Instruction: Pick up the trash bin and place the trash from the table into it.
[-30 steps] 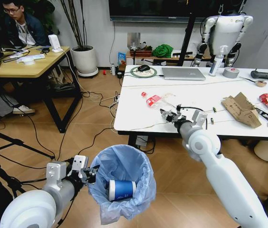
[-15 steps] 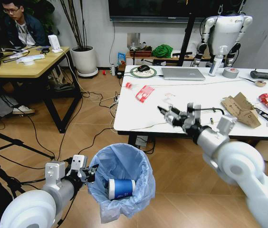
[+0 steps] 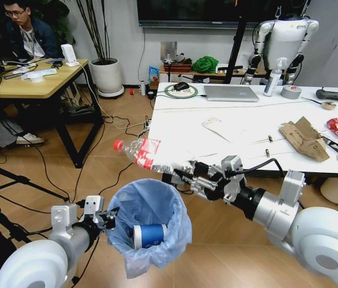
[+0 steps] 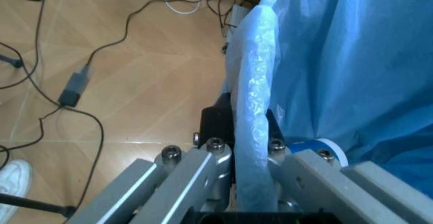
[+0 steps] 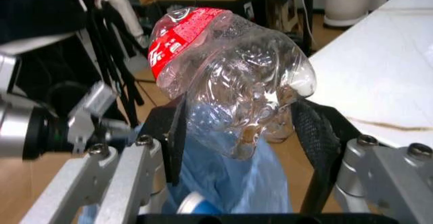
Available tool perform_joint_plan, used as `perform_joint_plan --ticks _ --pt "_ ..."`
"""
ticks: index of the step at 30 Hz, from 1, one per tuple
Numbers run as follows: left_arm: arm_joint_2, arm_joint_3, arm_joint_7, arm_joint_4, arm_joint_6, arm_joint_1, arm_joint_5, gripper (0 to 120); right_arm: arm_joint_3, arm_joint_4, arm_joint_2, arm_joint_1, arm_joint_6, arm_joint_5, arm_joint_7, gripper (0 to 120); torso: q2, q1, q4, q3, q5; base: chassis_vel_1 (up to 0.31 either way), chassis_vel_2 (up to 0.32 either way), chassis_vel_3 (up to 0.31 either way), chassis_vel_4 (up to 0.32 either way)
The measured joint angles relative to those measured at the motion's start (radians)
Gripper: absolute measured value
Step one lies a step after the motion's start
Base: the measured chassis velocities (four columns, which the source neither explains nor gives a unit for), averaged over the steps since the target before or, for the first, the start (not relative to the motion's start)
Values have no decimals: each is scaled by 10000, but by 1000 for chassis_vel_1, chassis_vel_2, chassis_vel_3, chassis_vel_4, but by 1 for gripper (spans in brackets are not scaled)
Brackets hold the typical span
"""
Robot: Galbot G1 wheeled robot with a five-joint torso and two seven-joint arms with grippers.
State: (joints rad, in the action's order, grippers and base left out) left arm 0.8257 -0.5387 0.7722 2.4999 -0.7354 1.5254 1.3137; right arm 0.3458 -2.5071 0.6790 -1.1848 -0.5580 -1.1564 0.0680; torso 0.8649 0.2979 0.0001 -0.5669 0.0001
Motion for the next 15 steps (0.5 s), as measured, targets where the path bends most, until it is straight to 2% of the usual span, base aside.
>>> perform_joint_plan --ticks 6,11,15 --pt "-73 -101 21 0 0 -6 66 0 10 1 -704 -209 -105 277 -229 49 0 0 -1 0 1 0 0 0 0" --pt "-42 -70 8 0 0 -22 77 0 77 25 -1804 -118 -142 373 -621 49 0 0 0 -1 0 0 0 0 0" --pt "-34 -65 2 1 0 -18 87 0 87 33 -2047 -118 -142 349 -730 49 0 0 -1 0 1 0 0 0 0"
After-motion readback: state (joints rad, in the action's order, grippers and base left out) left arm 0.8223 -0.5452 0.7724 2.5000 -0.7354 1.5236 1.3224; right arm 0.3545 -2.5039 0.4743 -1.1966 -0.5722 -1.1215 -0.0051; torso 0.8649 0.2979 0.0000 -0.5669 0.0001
